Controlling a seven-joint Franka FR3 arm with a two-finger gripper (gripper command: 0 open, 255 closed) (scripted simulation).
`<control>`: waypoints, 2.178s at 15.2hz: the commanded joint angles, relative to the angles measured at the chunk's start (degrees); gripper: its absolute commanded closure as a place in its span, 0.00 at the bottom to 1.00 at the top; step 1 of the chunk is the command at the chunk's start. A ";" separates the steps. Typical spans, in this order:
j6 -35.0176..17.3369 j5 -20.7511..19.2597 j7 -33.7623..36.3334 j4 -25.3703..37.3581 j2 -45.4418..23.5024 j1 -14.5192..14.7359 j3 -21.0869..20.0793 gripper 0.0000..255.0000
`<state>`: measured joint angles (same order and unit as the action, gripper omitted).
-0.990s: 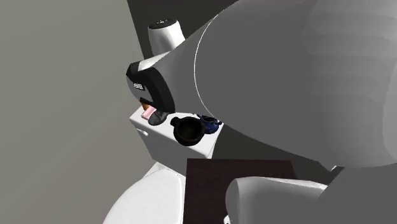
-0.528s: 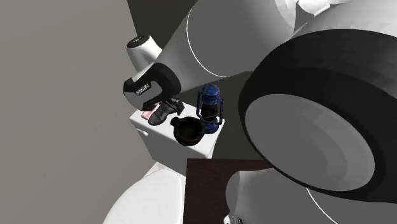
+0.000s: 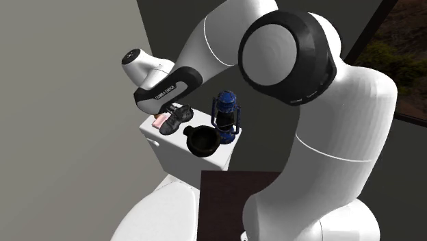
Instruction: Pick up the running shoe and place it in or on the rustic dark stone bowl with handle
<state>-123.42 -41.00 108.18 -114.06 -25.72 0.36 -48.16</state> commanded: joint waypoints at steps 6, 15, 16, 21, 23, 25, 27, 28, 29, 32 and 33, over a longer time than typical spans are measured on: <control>6.88 -8.56 8.53 18.89 -15.86 13.10 9.05 0.00; 3.77 -11.24 9.70 18.77 -19.15 13.22 11.08 0.00; 3.78 -11.25 9.70 18.78 -19.16 13.22 11.09 0.00; 3.78 -11.24 9.69 18.78 -19.16 13.22 11.09 0.00; 3.79 -11.24 9.69 18.81 -19.17 13.23 11.09 1.00; 3.80 -11.23 9.67 18.82 -19.17 13.23 11.09 1.00; 3.79 -11.24 9.68 18.79 -19.15 13.22 11.08 1.00; 3.79 -11.24 9.68 18.78 -19.15 13.21 11.08 1.00; 3.79 -11.23 9.68 18.78 -19.14 13.21 11.08 1.00; 4.13 -10.89 9.42 18.70 -18.65 13.04 10.81 1.00; 4.48 -10.54 9.14 18.64 -18.15 12.86 10.53 1.00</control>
<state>-119.11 -51.77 117.47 -95.22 -44.34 13.41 -37.41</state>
